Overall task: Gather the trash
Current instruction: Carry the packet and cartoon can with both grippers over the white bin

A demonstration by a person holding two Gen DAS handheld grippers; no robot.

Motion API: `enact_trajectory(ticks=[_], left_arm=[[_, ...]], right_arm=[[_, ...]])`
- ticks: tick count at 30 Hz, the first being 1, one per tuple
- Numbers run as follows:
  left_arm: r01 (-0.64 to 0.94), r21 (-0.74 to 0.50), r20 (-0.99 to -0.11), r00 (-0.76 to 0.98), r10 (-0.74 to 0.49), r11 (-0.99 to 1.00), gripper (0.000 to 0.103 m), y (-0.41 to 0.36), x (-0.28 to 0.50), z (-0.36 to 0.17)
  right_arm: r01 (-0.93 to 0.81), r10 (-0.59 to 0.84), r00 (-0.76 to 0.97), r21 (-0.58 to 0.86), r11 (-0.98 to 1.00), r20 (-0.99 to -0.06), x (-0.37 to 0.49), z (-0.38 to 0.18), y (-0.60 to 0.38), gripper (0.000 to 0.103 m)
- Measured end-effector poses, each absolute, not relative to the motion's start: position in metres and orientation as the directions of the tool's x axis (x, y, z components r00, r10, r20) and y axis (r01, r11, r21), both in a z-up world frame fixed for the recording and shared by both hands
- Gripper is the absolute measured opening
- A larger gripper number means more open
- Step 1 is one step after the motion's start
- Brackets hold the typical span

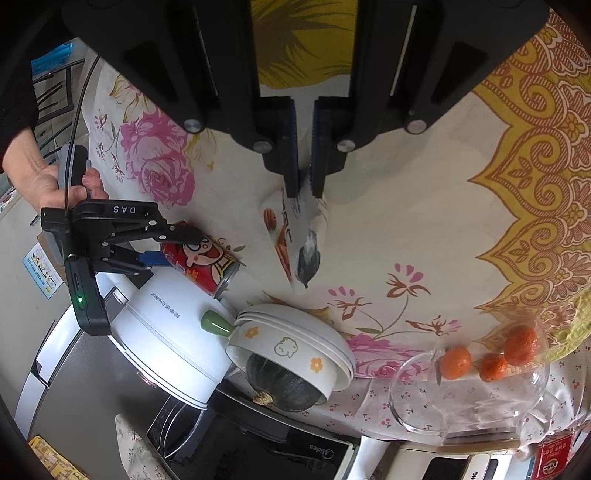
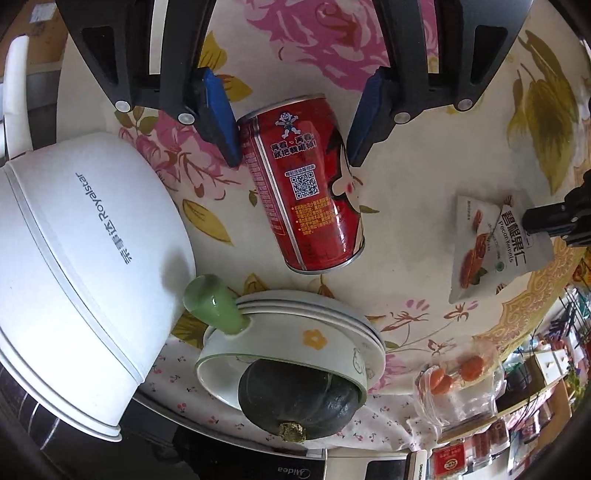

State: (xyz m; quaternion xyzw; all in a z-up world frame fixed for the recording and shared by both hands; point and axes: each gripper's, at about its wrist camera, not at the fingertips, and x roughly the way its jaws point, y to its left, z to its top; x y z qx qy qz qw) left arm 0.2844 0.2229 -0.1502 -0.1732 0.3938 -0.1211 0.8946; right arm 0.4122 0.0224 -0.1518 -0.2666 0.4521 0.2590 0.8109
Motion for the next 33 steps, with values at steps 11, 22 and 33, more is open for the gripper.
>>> enact_trajectory(ticks=[11,22,33], left_arm=[[0.112,-0.381,-0.657,0.666,-0.354,0.918,0.006,0.198,0.249,-0.105],[0.221,-0.285,-0.660,0.660,-0.358,0.933,0.006,0.137,0.195,-0.057],[0.308,-0.187,-0.692,0.632,-0.348,0.933,0.006,0.073,0.153,-0.054]], right_arm=[[-0.575,0.163,0.531,-0.212,0.790,-0.831,0.351,-0.102,-0.024,0.058],[-0.520,0.162,0.589,-0.217,0.826,-0.792,0.264,-0.053,-0.089,0.058],[-0.449,0.146,0.607,-0.185,0.874,-0.781,0.194,-0.050,-0.160,0.058]])
